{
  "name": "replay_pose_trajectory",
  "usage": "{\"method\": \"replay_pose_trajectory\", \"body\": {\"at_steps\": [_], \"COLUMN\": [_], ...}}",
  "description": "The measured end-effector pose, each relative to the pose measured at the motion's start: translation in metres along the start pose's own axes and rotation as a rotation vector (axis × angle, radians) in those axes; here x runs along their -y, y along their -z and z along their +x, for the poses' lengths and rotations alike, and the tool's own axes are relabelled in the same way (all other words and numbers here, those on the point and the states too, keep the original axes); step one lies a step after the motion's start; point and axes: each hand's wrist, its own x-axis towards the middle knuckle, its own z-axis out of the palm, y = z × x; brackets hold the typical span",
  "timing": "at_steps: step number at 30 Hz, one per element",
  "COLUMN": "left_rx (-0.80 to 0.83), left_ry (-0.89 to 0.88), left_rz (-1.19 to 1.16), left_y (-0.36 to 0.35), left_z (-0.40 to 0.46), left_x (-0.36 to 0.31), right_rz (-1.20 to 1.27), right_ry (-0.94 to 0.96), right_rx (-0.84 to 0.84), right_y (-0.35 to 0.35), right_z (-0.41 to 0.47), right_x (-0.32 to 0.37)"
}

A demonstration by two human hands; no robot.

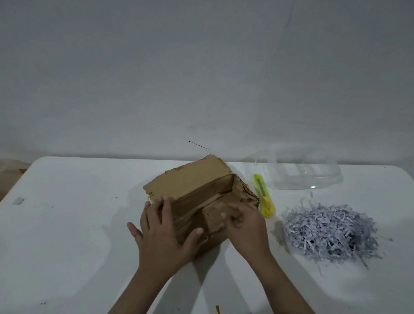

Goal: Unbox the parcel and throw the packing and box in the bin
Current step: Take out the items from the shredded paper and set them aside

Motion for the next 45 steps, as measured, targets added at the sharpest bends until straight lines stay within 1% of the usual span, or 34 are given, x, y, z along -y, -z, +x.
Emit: {"method": "replay_pose_trajectory", "body": {"at_steps": [2,4,7,9,11,13,15,17,20,24,27,31,35,40,43,45], "left_rx": [-0.034,-0.069,-0.135,-0.147,-0.102,-0.005,0.116,0.191,0.202,0.218,0.221,0.222,0.210,0.045,-0.042,-0.066], "left_ry": [-0.016,-0.050,-0.131,-0.202,-0.274,-0.319,-0.322,-0.301,-0.292,-0.269,-0.265,-0.279,-0.305,-0.298,-0.257,-0.230], "left_rz": [-0.018,-0.028,-0.097,-0.174,-0.236,-0.228,-0.209,-0.217,-0.229,-0.290,-0.278,-0.249,-0.226,-0.086,-0.036,-0.009], "left_y": [0.006,0.009,0.008,0.008,0.008,0.007,0.004,0.000,-0.004,-0.007,-0.007,-0.006,0.004,0.019,0.023,0.022], "left_z": [-0.004,-0.009,-0.013,-0.012,-0.011,-0.010,-0.011,-0.013,-0.017,-0.022,-0.021,-0.016,-0.002,0.022,0.027,0.025], "left_x": [0.000,0.000,0.000,-0.002,-0.005,-0.009,-0.012,-0.013,-0.011,-0.009,-0.007,-0.004,0.003,0.019,0.019,0.014], "right_rz": [-0.032,-0.012,0.065,0.150,0.213,0.239,0.250,0.238,0.274,0.489,0.563,0.529,0.390,0.324,0.248,0.213], "right_ry": [-0.001,0.013,-0.013,-0.047,-0.059,-0.054,-0.039,-0.017,-0.017,-0.116,-0.154,-0.146,-0.054,-0.016,0.021,0.020], "right_rx": [-0.013,-0.023,-0.005,0.045,0.092,0.108,0.113,0.124,0.123,0.118,0.129,0.118,0.081,-0.001,0.013,0.033], "right_y": [0.001,0.004,0.008,0.012,0.018,0.024,0.028,0.032,0.035,0.034,0.033,0.031,0.026,0.008,-0.006,-0.013], "right_z": [0.003,0.007,0.016,0.022,0.028,0.031,0.034,0.035,0.035,0.035,0.034,0.033,0.025,0.004,-0.013,-0.023], "right_x": [-0.004,-0.009,-0.018,-0.024,-0.029,-0.033,-0.036,-0.039,-0.045,-0.054,-0.056,-0.053,-0.040,-0.023,-0.015,-0.008]}}
